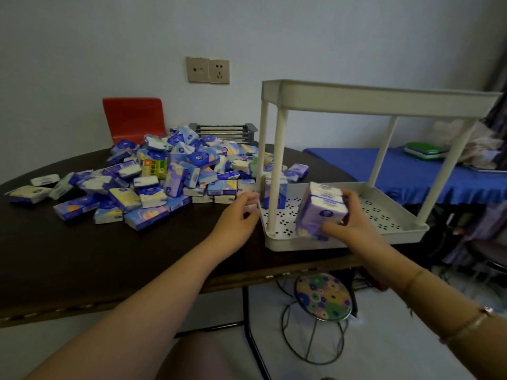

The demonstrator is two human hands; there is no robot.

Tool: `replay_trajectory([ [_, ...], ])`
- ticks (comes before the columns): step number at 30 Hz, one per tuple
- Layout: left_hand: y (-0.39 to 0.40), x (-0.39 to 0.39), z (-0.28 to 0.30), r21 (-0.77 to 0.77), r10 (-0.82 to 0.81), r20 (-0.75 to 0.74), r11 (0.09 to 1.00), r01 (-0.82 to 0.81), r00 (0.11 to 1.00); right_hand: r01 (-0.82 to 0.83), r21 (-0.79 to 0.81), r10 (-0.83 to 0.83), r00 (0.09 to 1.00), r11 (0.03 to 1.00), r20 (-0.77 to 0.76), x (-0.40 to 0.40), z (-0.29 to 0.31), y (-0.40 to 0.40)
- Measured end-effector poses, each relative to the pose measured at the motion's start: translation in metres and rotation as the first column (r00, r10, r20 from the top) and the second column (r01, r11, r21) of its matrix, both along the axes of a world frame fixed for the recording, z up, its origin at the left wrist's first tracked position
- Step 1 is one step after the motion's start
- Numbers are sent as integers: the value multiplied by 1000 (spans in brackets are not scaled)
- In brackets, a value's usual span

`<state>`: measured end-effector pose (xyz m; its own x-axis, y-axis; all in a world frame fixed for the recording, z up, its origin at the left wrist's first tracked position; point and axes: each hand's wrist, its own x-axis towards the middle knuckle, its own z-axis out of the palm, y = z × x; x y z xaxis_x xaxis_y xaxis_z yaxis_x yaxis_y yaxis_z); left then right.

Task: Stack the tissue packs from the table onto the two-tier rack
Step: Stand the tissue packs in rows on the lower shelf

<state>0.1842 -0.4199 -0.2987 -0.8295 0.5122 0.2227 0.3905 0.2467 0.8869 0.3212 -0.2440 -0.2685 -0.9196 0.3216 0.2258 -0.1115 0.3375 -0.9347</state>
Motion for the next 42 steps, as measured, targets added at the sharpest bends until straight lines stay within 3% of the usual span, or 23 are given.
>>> replay_trajectory([
  [4, 27, -20, -9, 25, 46, 69, 999, -48, 997, 62, -77, -58, 996, 995, 61, -33, -4, 24],
  [9, 47, -39, -23, 49, 59, 86, 997, -64, 995, 2, 20, -5, 987, 1000, 158, -78, -4, 22],
  [15, 53, -45, -40, -194, 119, -36, 973, -124, 992, -156, 82, 122, 939, 984, 323, -108, -18, 14],
  [27, 48, -38, -30, -252, 47, -78, 966, -66, 996, -5, 88, -23, 948, 996, 318, -121, -24, 17],
  [32, 48, -39, -26, -260, 20, -29, 965, -27, 999, -76, 30, 57, 914, 997, 402, -123, -23, 22],
  [36, 49, -47, -26, -227, 16, -8, 974, -17, 1000, -190, 36, 161, 909, 981, 385, -124, -25, 15],
  [42, 47, -59, -26, -289, -22, -14, 957, 17, 1000, -191, 109, 142, 926, 976, 351, -121, -26, 15],
])
